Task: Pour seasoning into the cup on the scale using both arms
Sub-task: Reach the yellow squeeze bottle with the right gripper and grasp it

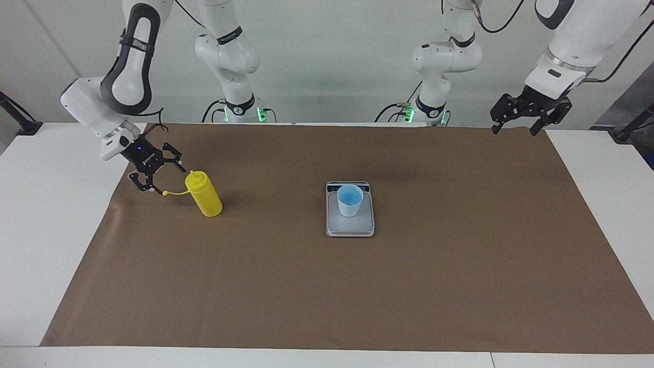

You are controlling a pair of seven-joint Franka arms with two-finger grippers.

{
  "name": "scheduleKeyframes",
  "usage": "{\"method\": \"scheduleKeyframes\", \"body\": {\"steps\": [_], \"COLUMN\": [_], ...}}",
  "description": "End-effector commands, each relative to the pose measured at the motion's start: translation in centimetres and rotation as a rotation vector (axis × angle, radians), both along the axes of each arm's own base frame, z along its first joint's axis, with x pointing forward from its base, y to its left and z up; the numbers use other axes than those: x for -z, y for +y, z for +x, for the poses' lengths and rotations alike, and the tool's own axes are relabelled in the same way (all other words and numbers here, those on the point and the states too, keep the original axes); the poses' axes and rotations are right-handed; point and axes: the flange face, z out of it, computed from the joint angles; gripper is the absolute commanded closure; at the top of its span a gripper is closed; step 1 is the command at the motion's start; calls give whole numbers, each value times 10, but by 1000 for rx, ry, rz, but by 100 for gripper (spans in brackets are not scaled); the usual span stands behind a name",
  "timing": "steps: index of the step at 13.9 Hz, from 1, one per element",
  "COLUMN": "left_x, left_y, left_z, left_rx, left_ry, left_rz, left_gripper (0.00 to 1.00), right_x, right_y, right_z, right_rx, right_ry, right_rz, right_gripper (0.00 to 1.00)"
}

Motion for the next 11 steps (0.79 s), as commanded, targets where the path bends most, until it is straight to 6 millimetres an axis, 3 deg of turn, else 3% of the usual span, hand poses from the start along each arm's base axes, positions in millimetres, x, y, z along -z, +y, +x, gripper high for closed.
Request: {"method": "scheduleKeyframes", "body": {"steps": [1, 5, 7, 9, 11], "left_x": [-6, -6, -5, -3, 1], "left_y": [1, -8, -9, -7, -8], "left_z": [-6, -7, -8, -9, -13], "left_rx": [-9, 8, 10, 6, 9], "left_ry": [8, 9, 15, 20, 26], "left_rz": [-14, -11, -9, -9, -7], "left_gripper": [0, 0, 0, 0, 0], "right_x": [18, 21, 35, 36, 35], "right_y": [5, 13, 18, 21, 35], "right_z": [-2, 0, -2, -1, 4], "right_rx": [-32, -14, 11, 13, 6], "right_ry": [-72, -86, -70, -75, -85], "right_rz": [43, 95, 163, 175, 199], "right_gripper": [0, 0, 0, 0, 0]}}
